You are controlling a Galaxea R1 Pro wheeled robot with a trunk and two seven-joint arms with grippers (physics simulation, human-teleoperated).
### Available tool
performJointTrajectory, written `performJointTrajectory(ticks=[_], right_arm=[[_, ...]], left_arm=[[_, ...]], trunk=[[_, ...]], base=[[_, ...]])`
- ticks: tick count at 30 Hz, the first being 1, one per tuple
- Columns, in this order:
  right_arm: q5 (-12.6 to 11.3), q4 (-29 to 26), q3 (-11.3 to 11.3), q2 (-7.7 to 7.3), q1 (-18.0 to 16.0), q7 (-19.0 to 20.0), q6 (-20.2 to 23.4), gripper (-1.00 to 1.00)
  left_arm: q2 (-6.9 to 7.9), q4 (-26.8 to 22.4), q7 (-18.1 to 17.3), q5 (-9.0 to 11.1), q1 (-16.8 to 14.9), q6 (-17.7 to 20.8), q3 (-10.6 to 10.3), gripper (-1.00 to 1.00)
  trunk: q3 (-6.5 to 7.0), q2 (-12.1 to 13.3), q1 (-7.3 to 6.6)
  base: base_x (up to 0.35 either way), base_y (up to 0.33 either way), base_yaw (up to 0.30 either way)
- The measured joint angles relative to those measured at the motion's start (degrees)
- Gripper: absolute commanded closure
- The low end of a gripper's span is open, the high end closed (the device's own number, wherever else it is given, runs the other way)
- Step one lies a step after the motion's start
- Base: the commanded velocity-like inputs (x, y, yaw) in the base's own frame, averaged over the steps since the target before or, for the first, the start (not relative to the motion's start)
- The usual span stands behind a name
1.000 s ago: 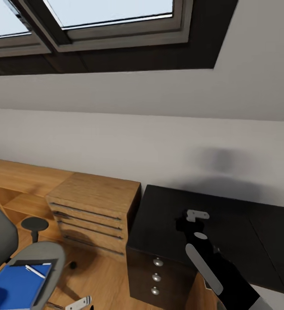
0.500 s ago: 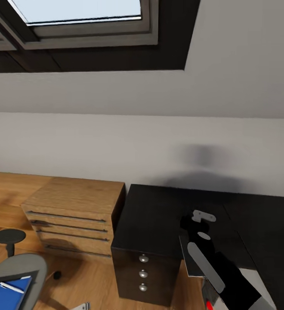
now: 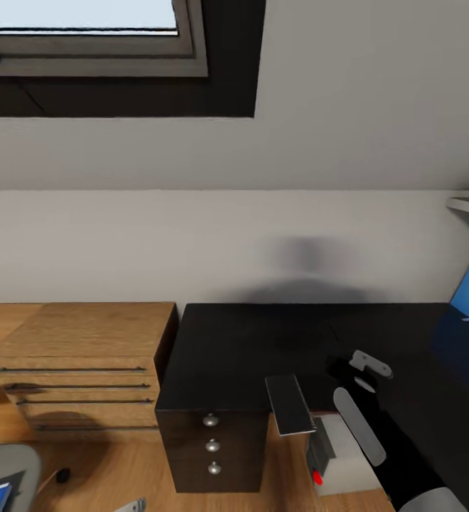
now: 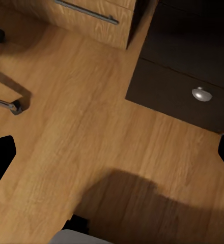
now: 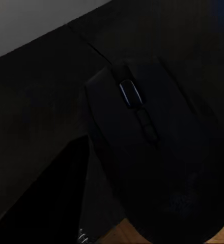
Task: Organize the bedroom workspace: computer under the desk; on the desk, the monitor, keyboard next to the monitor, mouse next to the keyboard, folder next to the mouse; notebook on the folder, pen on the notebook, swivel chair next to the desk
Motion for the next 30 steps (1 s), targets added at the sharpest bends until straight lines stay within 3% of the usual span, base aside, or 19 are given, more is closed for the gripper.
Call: performJointTrajectory(ticks=[4, 6, 11, 30], right_arm=[[-0.01, 2.38, -4.12, 0.08, 0.00, 0.22, -0.09, 1.00], [-0.02, 2.75, -4.26, 0.09, 0.00, 0.27, -0.14, 1.00], [-0.07, 7.58, -4.30, 0.10, -0.07, 0.17, -6.74, 1.00], [-0.08, 7.94, -5.43, 0.06, -0.09, 0.29, -8.05, 1.00]], left_arm=[[0.00, -0.01, -0.01, 0.00, 0.00, -0.02, 0.01, -1.00], [0.00, 0.01, -0.05, -0.02, 0.00, -0.23, -0.01, -1.00], [0.00, 0.11, -0.01, -0.01, 0.00, -1.40, -0.05, -1.00], [-0.18, 0.72, -0.15, 0.08, 0.00, -1.43, -0.14, -1.00]], trunk=[[0.00, 0.00, 0.00], [0.00, 0.01, 0.01], [0.00, 0.00, 0.00], [0.00, 0.00, 0.00]], base=[[-0.015, -0.007, -0.300], [-0.149, -0.105, -0.300], [-0.047, -0.035, -0.300], [0.000, 0.000, -0.300]])
